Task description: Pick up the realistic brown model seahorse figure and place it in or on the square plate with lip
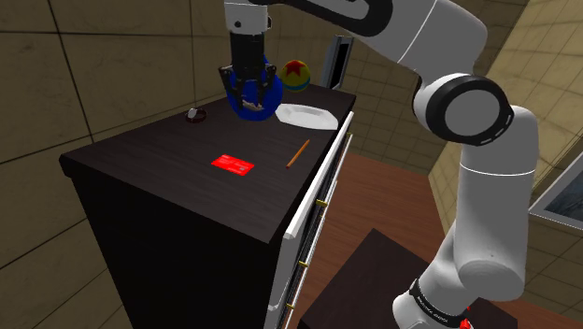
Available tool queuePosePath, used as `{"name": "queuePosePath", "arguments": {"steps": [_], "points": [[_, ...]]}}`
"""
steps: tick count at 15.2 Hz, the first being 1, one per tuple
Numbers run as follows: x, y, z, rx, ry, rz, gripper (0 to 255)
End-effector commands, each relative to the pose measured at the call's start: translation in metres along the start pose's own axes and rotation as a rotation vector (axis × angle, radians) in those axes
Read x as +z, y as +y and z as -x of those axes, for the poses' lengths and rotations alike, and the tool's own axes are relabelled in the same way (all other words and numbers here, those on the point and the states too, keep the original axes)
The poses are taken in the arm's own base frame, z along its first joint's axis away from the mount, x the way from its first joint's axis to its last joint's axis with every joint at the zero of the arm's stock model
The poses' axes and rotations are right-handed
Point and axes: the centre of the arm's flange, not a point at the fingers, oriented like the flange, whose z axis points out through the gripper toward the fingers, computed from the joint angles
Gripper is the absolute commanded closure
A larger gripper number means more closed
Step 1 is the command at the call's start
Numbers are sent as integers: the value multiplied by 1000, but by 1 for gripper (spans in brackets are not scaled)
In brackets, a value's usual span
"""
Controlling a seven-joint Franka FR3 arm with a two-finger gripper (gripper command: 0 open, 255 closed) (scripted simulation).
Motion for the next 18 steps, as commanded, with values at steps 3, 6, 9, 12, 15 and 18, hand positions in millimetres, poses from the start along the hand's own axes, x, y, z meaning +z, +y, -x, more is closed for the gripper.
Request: {"name": "queuePosePath", "arguments": {"steps": [3,6,9,12,15,18], "points": [[-2,39,-10,0,0,0,255],[2,78,-19,0,0,0,255],[5,116,-28,0,0,0,255],[9,154,-37,0,0,0,255],[12,193,-46,0,0,0,255],[15,231,-56,0,0,0,255]]}}
